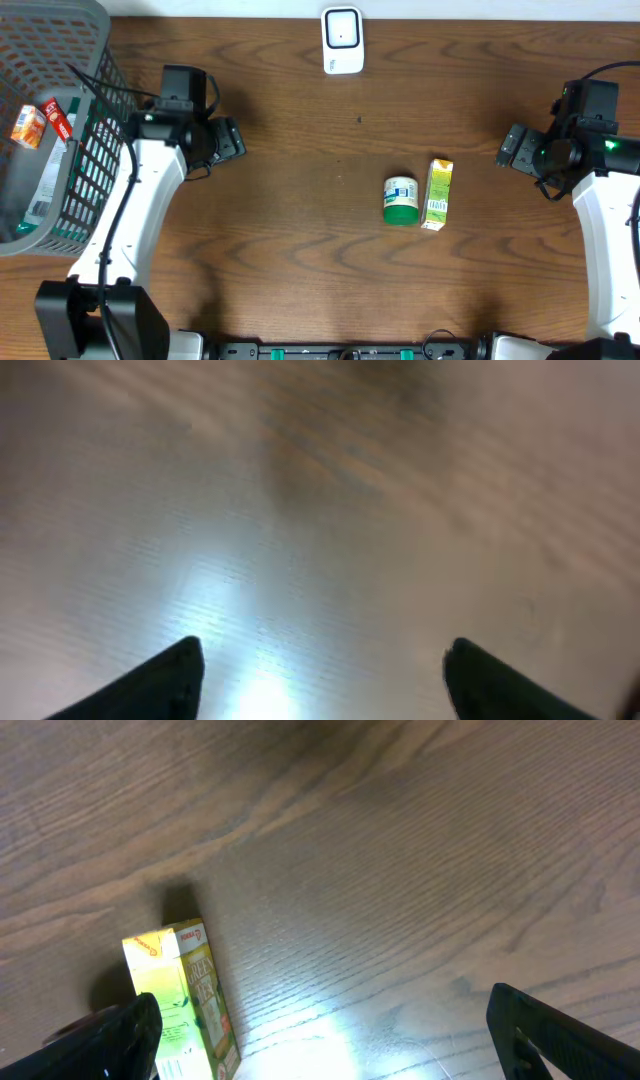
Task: Scan the item barcode
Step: 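Reach the left gripper into the basket and grasp the orange Kleenex pack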
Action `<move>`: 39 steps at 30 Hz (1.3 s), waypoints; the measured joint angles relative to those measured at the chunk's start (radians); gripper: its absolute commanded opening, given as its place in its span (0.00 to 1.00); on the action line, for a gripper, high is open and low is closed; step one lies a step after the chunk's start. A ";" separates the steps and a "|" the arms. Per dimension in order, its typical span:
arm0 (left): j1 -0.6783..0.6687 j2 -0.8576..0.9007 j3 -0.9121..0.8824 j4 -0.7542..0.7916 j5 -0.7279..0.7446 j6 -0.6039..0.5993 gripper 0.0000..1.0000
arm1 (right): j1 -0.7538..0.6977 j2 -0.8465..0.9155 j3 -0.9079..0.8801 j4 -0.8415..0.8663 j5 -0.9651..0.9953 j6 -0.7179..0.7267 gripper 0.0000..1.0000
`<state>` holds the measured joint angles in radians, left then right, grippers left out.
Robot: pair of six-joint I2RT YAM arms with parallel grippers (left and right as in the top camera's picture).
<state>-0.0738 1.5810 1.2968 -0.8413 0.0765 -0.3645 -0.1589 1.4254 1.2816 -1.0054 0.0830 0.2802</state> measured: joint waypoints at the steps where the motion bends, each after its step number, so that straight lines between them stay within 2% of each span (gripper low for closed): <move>1: 0.003 0.003 0.037 -0.054 0.006 0.003 0.76 | 0.000 0.000 0.000 0.000 0.000 0.000 0.99; 7: 0.073 0.004 0.449 -0.306 -0.002 0.024 0.76 | 0.000 0.000 -0.001 0.000 0.001 0.000 0.99; 10: 0.134 -0.004 0.670 -0.337 -0.031 0.032 0.76 | 0.000 0.000 -0.001 0.000 0.001 0.000 0.99; 13: 0.209 -0.021 0.810 -0.320 -0.075 0.040 0.76 | 0.000 0.000 -0.002 -0.001 0.001 0.000 0.99; 19: 0.395 -0.017 0.848 -0.227 -0.151 0.105 0.78 | 0.000 0.000 -0.002 -0.001 0.002 0.000 0.99; 25: 0.531 0.098 0.848 -0.157 -0.196 0.202 0.82 | 0.000 0.000 -0.002 -0.001 0.002 0.000 0.99; 29: 0.586 0.238 0.848 -0.145 -0.208 0.286 0.81 | 0.000 0.000 -0.002 -0.001 0.003 0.000 0.99; 33: 0.618 0.381 0.848 -0.123 -0.211 0.403 0.72 | 0.000 0.000 -0.002 -0.001 0.003 0.000 0.99; 39: 0.654 0.541 0.847 -0.090 -0.211 0.562 0.72 | 0.000 0.000 -0.002 -0.001 0.003 0.000 0.99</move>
<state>0.5800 2.1223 2.1437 -0.9310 -0.1345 0.1978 -0.1589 1.4258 1.2800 -1.0061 0.0856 0.2802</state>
